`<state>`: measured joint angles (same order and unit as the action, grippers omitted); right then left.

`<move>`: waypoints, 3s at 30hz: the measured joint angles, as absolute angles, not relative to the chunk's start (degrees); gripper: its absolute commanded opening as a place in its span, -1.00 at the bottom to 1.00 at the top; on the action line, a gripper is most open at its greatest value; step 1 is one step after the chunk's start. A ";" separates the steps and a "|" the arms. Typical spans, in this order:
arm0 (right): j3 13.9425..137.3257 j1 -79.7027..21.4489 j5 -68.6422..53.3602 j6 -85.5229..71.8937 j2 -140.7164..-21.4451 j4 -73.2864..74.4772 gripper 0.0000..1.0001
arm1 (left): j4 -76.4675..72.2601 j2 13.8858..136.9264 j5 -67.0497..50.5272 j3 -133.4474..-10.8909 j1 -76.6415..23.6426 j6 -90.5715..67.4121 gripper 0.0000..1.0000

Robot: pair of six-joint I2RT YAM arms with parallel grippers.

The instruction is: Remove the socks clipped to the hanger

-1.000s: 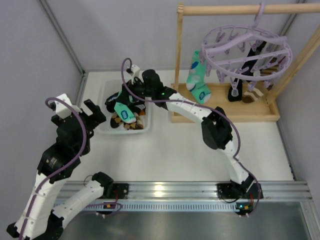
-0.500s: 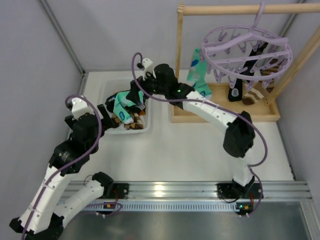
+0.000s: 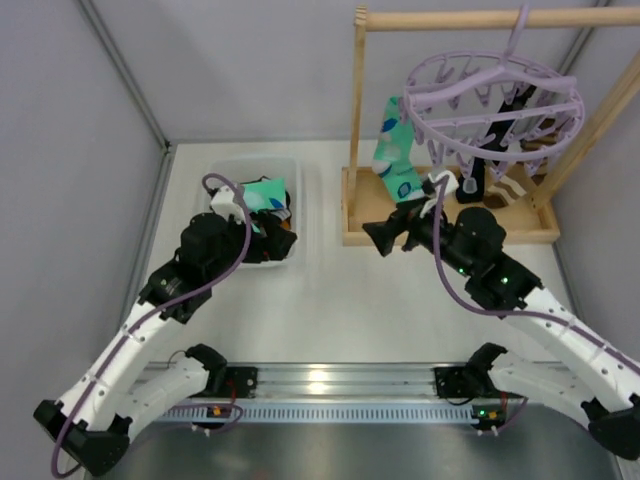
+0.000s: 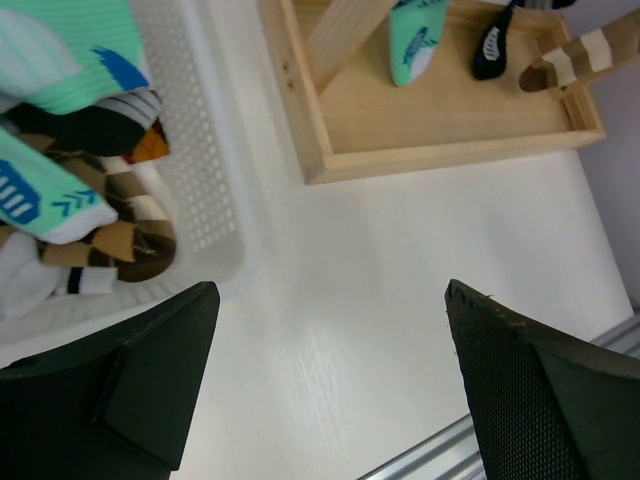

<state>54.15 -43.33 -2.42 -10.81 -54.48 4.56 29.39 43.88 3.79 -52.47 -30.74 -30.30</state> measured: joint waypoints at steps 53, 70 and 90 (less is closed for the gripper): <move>51.62 -26.15 17.78 3.57 -106.69 -38.79 0.99 | 27.03 40.97 20.05 -57.14 -50.41 -24.27 0.97; 60.82 -28.10 24.14 6.35 -110.78 -34.24 0.99 | 28.80 38.37 22.20 -54.61 -50.39 -22.33 0.97; 65.78 -28.93 33.78 11.25 -113.03 -42.30 0.99 | 28.82 37.01 20.84 -53.69 -50.39 -22.31 0.97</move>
